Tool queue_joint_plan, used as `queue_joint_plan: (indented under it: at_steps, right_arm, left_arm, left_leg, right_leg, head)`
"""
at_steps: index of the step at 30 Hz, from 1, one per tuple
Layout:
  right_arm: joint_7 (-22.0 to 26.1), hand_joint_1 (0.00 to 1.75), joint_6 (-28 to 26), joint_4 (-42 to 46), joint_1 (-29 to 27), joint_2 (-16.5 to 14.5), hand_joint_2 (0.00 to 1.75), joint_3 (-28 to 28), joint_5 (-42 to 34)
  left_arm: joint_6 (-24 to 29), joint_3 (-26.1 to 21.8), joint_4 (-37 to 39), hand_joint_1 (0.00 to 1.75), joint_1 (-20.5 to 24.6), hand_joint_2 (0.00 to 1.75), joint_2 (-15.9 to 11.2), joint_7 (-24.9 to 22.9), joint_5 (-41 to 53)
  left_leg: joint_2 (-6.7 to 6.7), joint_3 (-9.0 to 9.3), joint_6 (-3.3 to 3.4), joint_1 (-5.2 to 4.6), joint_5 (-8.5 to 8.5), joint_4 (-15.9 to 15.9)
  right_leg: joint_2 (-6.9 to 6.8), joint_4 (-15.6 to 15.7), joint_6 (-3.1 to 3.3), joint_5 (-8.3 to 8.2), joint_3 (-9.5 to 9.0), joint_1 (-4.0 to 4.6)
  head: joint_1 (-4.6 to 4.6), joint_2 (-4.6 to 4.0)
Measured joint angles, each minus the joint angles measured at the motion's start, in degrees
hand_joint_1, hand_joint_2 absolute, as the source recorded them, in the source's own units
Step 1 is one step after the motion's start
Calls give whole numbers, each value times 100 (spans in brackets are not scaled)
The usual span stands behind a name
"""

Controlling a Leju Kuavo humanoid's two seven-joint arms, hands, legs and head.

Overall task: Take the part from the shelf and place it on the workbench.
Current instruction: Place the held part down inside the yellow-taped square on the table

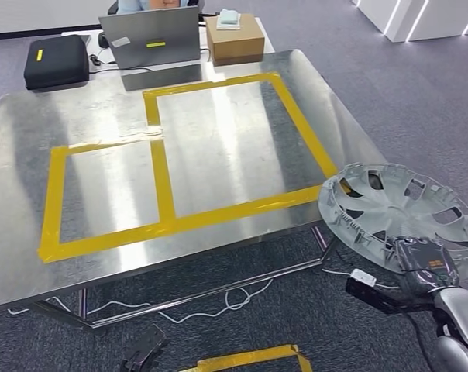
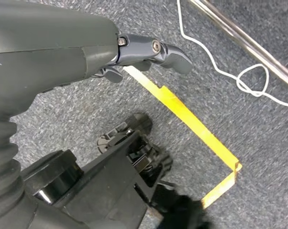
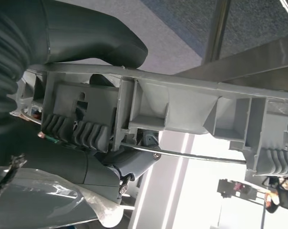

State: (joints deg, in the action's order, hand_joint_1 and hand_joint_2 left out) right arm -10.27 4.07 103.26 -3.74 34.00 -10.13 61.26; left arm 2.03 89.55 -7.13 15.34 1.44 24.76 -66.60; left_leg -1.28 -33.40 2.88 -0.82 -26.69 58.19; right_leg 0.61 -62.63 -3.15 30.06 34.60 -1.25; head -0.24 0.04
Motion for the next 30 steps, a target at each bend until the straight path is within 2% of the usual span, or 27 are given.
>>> queue_joint_plan:
  at_steps: [1,2,5,6,8,10,12,14,15,18,19,21,23,24,26,27,28,29,30]
  right_arm:
    - [1,175,2,2,1,3,175,4,-1]
    - [4,175,4,4,0,6,175,7,-1]
    - [11,175,4,9,-4,9,175,14,-2]
    - [13,175,4,10,-2,10,175,17,-2]
    - [15,175,4,18,-3,12,175,22,-2]
    - [13,175,5,23,-10,11,175,26,-2]
    - [9,175,7,22,-13,10,175,27,-2]
    - [8,175,7,21,-13,10,175,27,-2]
    - [7,175,7,21,-15,10,175,27,-1]
    - [3,175,8,23,-24,13,175,36,-1]
    - [2,175,9,24,-26,14,175,40,-2]
    - [2,175,8,27,-32,18,175,51,-1]
    - [2,175,7,35,-46,23,175,73,-2]
    - [2,175,7,38,-56,25,175,86,-4]
    - [2,175,7,39,-91,27,175,103,-7]
    - [2,175,7,39,-116,27,175,112,-7]
    - [2,175,7,39,-138,27,175,121,-7]
    - [2,175,6,39,-152,27,175,135,-7]
    - [2,175,5,39,-157,27,175,150,-8]
  left_arm:
    - [5,0,0,0,6,175,3,-2,0]
    - [9,0,0,0,9,175,5,-7,0]
    - [13,0,0,0,1,175,2,-17,0]
    - [14,0,0,0,2,175,0,-17,0]
    - [16,0,0,0,7,175,-3,-17,0]
    - [16,0,0,0,4,175,-1,-17,0]
    - [16,0,0,0,-3,175,0,-17,0]
    - [16,0,0,0,-4,175,0,-17,0]
    - [16,0,0,0,-7,175,0,-17,1]
    - [21,0,0,0,4,175,3,-17,2]
    - [23,0,0,0,9,175,3,-17,2]
    - [27,0,0,0,4,175,0,-20,3]
    - [36,0,0,0,9,175,-3,-27,5]
    - [41,0,0,0,14,175,-2,-29,7]
    - [48,0,0,0,15,175,3,-33,8]
    - [47,0,0,0,8,175,6,-34,10]
    - [46,0,0,0,1,175,8,-34,11]
    - [46,0,0,0,-2,175,8,-34,12]
    - [46,0,0,0,-2,175,10,-34,13]
  left_leg:
    - [-19,-9,-17,-8,-2,13]
    - [-36,-23,-41,-13,1,22]
    - [-69,-49,-128,-2,8,39]
    - [-52,-71,-161,3,-44,101]
    - [14,-266,-230,28,-328,558]
    - [52,-599,-285,64,-679,1284]
    - [56,-765,-304,81,-819,1644]
    - [56,-781,-306,83,-827,1680]
    - [61,-751,-313,95,-749,1625]
    - [227,-146,-279,102,-174,407]
    - [267,16,-245,86,-65,61]
    - [225,11,-165,79,-49,20]
    - [183,33,-80,87,-17,-29]
    - [164,42,-46,90,-7,-48]
    - [118,38,-2,64,-16,-50]
    - [93,41,11,47,-23,-49]
    - [67,47,20,33,-30,-48]
    - [40,58,22,22,-36,-46]
    - [12,75,17,16,-44,-44]
  right_leg:
    - [38,306,19,-91,-165,3]
    - [70,480,38,-121,-261,10]
    - [37,555,106,-138,-306,12]
    - [11,569,135,-149,-317,1]
    - [-51,589,184,-158,-333,-17]
    - [-99,588,201,-153,-331,-18]
    - [-119,587,202,-152,-328,-18]
    - [-121,586,202,-152,-328,-18]
    - [-135,586,200,-151,-332,-20]
    - [-205,573,108,-121,-358,-5]
    - [-226,577,62,-116,-363,1]
    - [-260,602,-13,-114,-357,-9]
    - [-218,438,-59,25,-273,-25]
    - [-172,173,-67,177,-141,-28]
    - [-99,-623,-66,520,256,-21]
    - [-85,-943,-64,604,433,-20]
    - [-80,-1073,-58,580,524,-18]
    - [-77,-965,-47,444,500,-17]
    - [-65,-641,-31,226,363,-15]
  head:
    - [-4,1]
    - [-7,1]
    - [-9,0]
    - [-18,0]
    - [-36,0]
    - [-45,0]
    - [-46,0]
    - [-47,0]
    - [-47,0]
    - [-42,0]
    - [-42,0]
    - [-41,0]
    - [-23,0]
    - [-8,0]
    - [13,0]
    - [14,0]
    - [14,0]
    - [14,0]
    - [13,0]
